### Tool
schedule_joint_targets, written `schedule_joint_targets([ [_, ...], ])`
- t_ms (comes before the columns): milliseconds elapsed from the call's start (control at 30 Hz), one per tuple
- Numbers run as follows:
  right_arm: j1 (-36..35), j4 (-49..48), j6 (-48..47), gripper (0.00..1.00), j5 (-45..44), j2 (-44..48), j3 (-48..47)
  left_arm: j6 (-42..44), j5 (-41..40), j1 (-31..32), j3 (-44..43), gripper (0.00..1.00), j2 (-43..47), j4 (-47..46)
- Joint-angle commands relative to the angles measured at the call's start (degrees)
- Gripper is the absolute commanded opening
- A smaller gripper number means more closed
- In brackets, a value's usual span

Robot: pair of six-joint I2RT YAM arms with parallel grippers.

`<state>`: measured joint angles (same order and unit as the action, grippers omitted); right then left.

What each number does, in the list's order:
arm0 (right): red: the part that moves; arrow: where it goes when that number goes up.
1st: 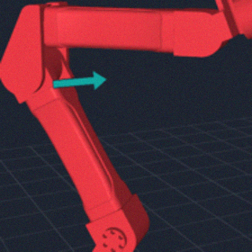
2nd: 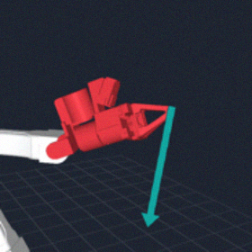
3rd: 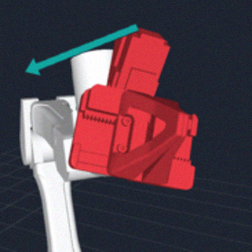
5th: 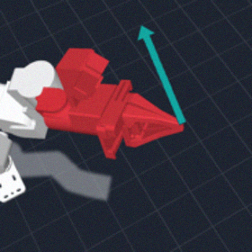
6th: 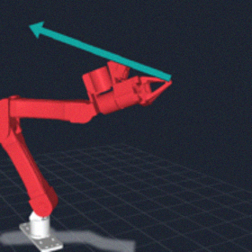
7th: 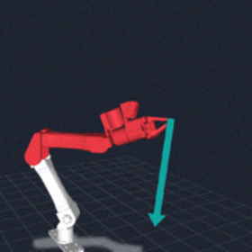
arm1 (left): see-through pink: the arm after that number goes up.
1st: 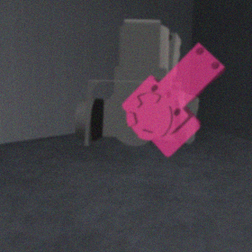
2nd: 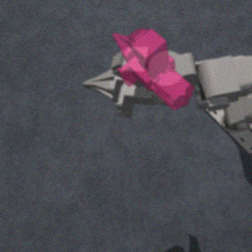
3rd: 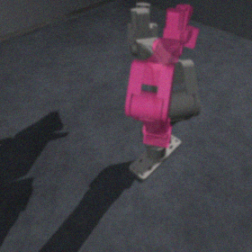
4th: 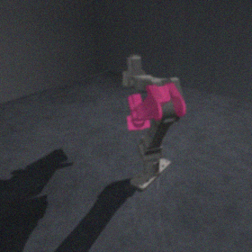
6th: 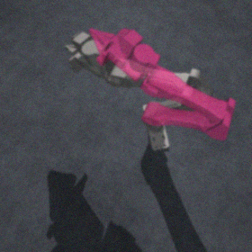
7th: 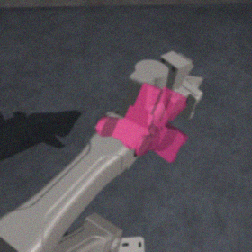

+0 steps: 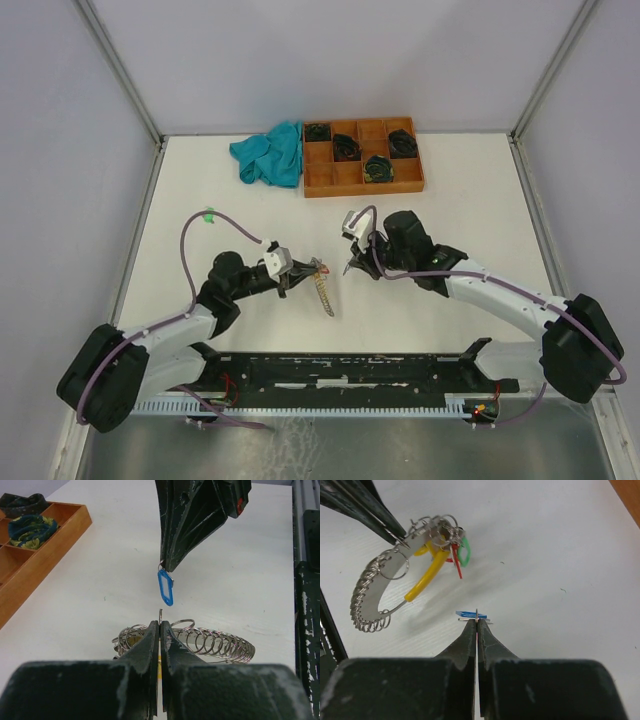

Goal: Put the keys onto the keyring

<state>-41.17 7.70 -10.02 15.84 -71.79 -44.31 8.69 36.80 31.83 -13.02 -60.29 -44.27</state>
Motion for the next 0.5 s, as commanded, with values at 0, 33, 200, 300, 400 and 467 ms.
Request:
schedule_joint_targets([
  [0, -0.6, -7.0, -4.4, 0.01, 8.9, 1.2, 0.5, 3.7, 6.3, -0.2, -3.4, 0.03, -1.7, -5.7],
  [33, -0.9, -7.4, -5.0, 0.01, 9.4, 1.4, 0.7, 4.2, 7.2, -0.3, -3.5, 0.03, -2.0, -5.7],
  [200, -2.6, -7.5, -8.5, 0.01, 11.7, 2.0, 0.9, 6.3, 11.3, -0.2, -5.4, 0.03, -4.2, -4.0],
  [300, -3.9, -6.8, -9.6, 0.01, 10.8, 1.9, 0.6, 8.2, 13.8, -0.3, -6.6, 0.03, -4.9, -1.9],
  [400, -5.3, -6.6, -10.3, 0.01, 10.0, 2.7, 0.8, 9.5, 15.6, -0.3, -7.0, 0.03, -5.7, -1.5],
  [467, -6.4, -6.5, -11.0, 0.01, 9.0, 3.2, 1.0, 10.8, 16.5, -0.3, -7.4, 0.03, -5.9, -0.1],
])
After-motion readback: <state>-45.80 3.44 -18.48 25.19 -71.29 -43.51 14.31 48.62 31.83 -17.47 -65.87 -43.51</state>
